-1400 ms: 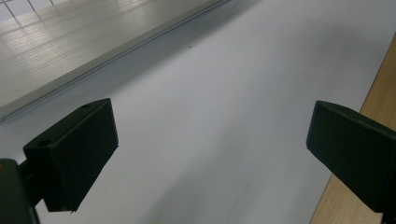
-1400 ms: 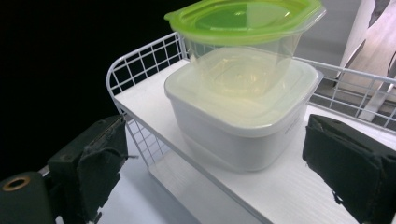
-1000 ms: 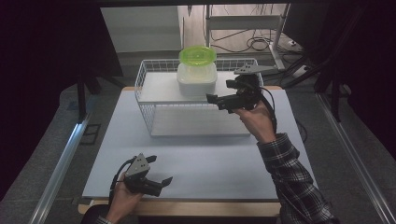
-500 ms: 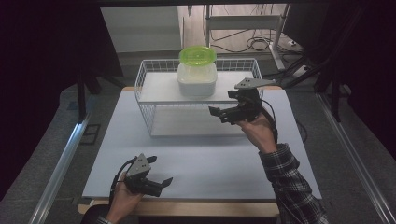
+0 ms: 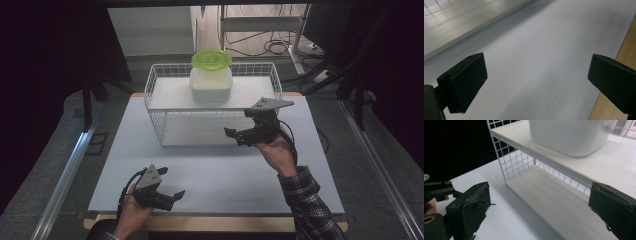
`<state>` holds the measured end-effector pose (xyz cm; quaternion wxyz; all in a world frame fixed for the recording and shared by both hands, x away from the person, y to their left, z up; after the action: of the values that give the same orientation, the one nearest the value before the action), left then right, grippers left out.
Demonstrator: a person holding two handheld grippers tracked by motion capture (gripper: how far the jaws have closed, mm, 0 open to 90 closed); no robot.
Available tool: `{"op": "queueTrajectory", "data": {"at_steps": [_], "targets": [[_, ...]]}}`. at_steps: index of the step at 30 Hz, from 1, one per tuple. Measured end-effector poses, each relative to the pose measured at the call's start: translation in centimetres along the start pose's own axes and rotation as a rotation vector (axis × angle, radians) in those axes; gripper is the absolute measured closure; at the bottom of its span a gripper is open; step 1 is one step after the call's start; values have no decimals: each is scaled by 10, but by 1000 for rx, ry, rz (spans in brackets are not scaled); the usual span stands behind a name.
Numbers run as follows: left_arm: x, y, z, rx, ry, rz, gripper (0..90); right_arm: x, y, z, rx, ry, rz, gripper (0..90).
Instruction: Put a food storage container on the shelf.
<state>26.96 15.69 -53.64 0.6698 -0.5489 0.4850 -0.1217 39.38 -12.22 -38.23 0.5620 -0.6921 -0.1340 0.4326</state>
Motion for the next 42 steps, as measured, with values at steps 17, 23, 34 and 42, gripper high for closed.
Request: {"op": "queueTrajectory", "data": {"at_steps": [17, 23, 34, 42], "targets": [[1, 1, -1, 2, 0, 10, 20, -4, 32, 3, -9, 31, 15, 0], [2, 1, -1, 6, -3, 17, 20, -9, 42, 5, -12, 32, 17, 0], [2, 1, -2, 15, -9, 25, 21, -11, 60, 9, -16, 20, 35, 1], [2, 1, -2, 14, -10, 29, 21, -10, 74, 13, -11, 15, 65, 0]]}}
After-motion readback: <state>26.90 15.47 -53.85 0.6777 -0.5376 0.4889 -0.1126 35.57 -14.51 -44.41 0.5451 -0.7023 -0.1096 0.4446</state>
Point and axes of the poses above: each handheld gripper's, and its own axes: x roughly forward along the jaws, y roughly out of its underside, z roughly to its left, the point moved 4 cm from there along x, roughly forward along the jaws, and after that the axes turned 5 degrees about y, right-handed, at the moved point
